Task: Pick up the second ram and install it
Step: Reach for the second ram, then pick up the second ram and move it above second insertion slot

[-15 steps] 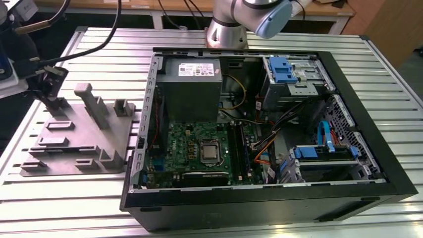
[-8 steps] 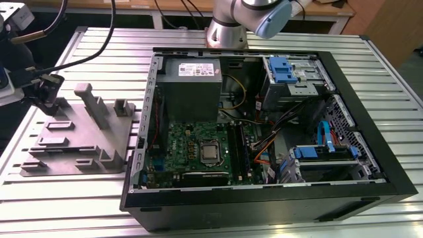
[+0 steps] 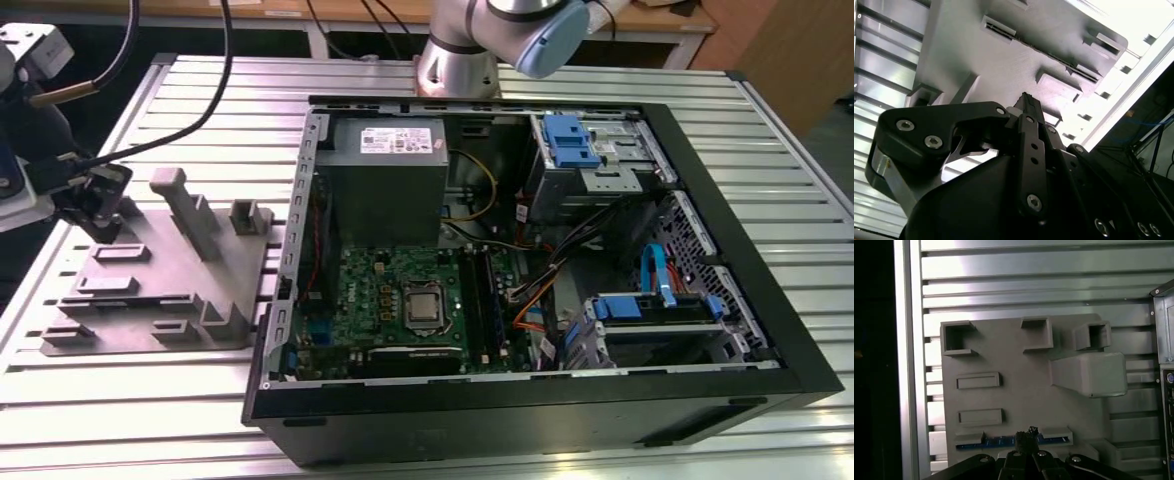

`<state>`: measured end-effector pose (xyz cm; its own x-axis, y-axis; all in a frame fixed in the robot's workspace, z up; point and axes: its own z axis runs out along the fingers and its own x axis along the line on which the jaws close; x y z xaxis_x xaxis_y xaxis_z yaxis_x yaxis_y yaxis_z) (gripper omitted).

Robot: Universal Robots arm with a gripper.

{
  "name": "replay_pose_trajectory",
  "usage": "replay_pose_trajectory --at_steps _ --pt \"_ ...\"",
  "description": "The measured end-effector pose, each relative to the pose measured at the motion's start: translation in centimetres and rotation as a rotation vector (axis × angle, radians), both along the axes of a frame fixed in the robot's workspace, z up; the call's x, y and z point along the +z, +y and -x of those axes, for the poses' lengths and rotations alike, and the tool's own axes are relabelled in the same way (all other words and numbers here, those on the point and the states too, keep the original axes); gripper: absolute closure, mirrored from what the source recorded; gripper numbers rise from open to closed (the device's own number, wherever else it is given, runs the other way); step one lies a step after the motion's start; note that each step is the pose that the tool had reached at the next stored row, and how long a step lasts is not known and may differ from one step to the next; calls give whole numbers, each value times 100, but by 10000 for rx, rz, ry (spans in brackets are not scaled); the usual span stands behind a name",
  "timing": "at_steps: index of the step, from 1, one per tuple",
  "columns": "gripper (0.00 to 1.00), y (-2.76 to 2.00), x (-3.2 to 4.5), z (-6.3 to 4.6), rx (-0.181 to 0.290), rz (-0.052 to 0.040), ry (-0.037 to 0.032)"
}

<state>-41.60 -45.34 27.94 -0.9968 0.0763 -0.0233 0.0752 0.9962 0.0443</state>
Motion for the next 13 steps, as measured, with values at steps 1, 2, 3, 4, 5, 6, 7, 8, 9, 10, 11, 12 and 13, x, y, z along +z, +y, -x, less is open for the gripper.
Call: replay_pose_trajectory --at_steps 1,2,3,4,5,6,7,8,9,10,11,12,13 --pt "90 -1 -15 0 1 0 1" --pt "90 -3 -28 -1 1 0 3" --pt "90 -4 -40 -1 1 0 4" --pt "90 -4 -47 0 1 0 4" --pt "90 -4 -48 0 1 1 6" --pt "90 -4 -48 0 1 2 7" --pt "90 -4 -52 0 1 0 4" --pt "90 -4 -54 0 1 0 5" --pt "90 -4 -54 -1 1 0 4" --pt "90 -4 -54 0 1 1 4" --pt "90 -4 -54 0 1 1 5" --pt "90 -4 -55 0 1 0 4" --pt "90 -4 -55 -1 1 0 4"
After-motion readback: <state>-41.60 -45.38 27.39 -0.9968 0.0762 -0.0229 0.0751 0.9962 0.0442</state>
